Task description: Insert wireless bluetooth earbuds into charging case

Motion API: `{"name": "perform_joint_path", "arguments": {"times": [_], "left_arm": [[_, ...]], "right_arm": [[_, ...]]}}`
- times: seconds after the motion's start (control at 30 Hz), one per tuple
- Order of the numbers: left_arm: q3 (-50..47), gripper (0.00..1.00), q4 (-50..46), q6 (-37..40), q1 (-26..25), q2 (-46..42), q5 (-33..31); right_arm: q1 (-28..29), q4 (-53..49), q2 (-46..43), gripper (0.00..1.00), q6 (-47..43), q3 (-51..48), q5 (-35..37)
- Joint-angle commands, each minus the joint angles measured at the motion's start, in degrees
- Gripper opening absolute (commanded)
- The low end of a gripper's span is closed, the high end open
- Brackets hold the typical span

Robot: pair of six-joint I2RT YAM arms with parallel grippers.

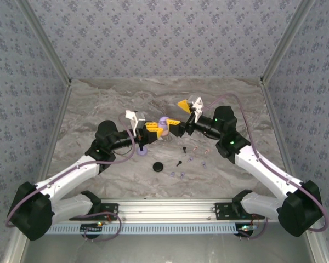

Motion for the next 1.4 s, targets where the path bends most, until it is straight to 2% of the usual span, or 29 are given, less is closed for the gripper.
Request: {"name": "perform_joint_path", "arguments": {"times": [0.0, 0.17, 0.37, 0.5, 0.77, 1.07, 1.37], "left_arm": [[2.86, 0.1, 0.32, 1.65, -0.32, -1.57, 2.14], [2.98, 0.1, -0.98, 2.26, -0.44, -1.86, 1.31], [2.49, 0.1, -1.76, 2.48, -0.44, -2.21, 0.32], [2.44, 0.1, -1.72, 2.54, -0.39, -2.12, 0.41], [2.7, 0.1, -1.94, 2.63, -0.52, -2.12, 0.44], [2.87, 0.1, -2.67, 3.12, -0.88, -2.21, 0.54], [2.9, 0.09, -3.15, 3.56, -0.95, -2.3, 0.5]], "right_arm": [[-0.83, -1.41, 0.92, 0.93, -0.92, 3.1, 0.5], [-1.51, -2.0, 0.27, 0.93, -0.25, 3.8, -1.31], [-3.47, -5.79, -6.74, 0.94, 0.72, 0.73, 0.56], [-4.13, -8.53, -8.2, 0.95, 1.19, 0.21, -0.47], [-1.7, -9.74, -2.41, 0.96, 0.53, 3.18, -3.7], [-1.18, -6.63, 0.53, 0.96, 2.02, 3.89, -1.16], [-1.45, -7.97, 2.27, 0.96, 1.41, 5.61, -1.51]]}}
